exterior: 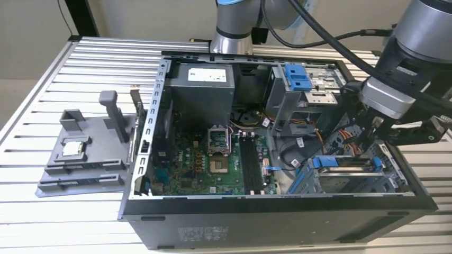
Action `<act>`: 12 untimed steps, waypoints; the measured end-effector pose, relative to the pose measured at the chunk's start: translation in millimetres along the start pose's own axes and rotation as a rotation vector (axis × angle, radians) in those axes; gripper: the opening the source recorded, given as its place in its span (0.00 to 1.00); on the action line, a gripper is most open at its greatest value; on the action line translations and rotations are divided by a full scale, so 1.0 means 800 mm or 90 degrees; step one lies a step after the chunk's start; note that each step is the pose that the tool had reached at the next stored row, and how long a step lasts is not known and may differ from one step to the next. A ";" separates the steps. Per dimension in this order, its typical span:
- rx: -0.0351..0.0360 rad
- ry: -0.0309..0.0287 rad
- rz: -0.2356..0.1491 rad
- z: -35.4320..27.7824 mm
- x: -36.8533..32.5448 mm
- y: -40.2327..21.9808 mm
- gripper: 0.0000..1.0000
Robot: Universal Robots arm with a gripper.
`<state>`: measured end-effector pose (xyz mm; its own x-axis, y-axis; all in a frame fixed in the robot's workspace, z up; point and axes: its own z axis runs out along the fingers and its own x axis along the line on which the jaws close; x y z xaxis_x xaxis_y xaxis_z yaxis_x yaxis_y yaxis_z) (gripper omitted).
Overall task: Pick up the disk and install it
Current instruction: 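Insert the second disk wire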
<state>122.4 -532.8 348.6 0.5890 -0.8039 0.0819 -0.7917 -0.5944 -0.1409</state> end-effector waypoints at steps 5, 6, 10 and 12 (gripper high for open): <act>-0.0014 0.0025 0.017 -0.0014 -0.0052 0.0070 0.00; -0.0015 0.0026 0.018 -0.0021 -0.0075 0.0101 0.00; -0.0018 0.0032 0.022 -0.0045 -0.0161 0.0217 0.00; -0.0021 0.0037 0.026 -0.0050 -0.0184 0.0248 0.00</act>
<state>97.4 -532.8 348.6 0.5552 -0.8277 0.0818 -0.8156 -0.5611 -0.1410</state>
